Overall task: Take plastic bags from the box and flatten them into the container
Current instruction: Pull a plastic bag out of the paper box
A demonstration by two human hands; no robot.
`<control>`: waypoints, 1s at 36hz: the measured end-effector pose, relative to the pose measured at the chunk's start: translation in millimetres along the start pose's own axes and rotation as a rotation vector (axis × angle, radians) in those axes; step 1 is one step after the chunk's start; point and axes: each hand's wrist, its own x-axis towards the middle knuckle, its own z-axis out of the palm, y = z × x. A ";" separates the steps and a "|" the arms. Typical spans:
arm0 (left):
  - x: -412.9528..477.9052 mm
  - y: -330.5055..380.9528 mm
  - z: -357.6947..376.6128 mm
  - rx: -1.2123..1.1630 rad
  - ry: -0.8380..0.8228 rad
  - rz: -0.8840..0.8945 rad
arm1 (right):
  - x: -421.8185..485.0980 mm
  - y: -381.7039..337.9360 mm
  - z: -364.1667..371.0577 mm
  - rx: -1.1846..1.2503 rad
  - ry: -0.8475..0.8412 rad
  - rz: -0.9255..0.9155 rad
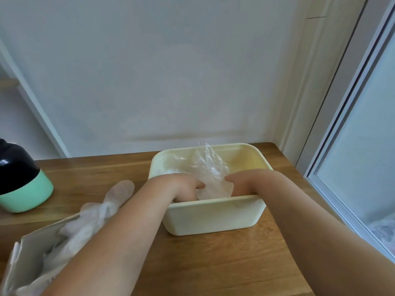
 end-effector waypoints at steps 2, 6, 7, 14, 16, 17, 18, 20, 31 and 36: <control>-0.3 -1.5 0.2 -0.017 0.033 0.002 | 0.9 -0.3 0.6 -0.003 0.020 0.010; -0.7 -9.6 1.9 -0.042 0.211 -0.001 | -0.1 0.6 2.0 0.063 0.096 -0.004; -2.7 -11.6 1.4 -0.052 0.275 0.003 | -1.6 0.9 2.1 0.083 0.124 -0.010; -27.6 -23.9 -4.2 -0.095 0.755 -0.011 | -15.3 0.4 -2.6 0.167 0.459 -0.076; -33.9 -26.8 -2.3 -0.128 0.821 -0.025 | -20.0 -3.6 -0.6 0.221 0.531 -0.098; -36.2 -28.1 -1.6 -0.152 0.851 -0.030 | -22.6 -5.6 0.5 0.250 0.573 -0.113; -39.4 -29.7 -0.5 -0.178 0.878 -0.032 | -26.4 -8.4 1.9 0.269 0.621 -0.133; -48.1 -33.4 3.2 -0.239 0.907 -0.025 | -35.5 -15.5 5.0 0.288 0.709 -0.188; -132.1 -74.6 44.6 -0.531 0.995 -0.002 | -62.4 -109.0 38.7 0.633 0.793 -0.563; -159.5 -106.9 72.6 -0.473 0.954 -0.165 | -55.6 -156.4 62.0 0.663 0.681 -0.650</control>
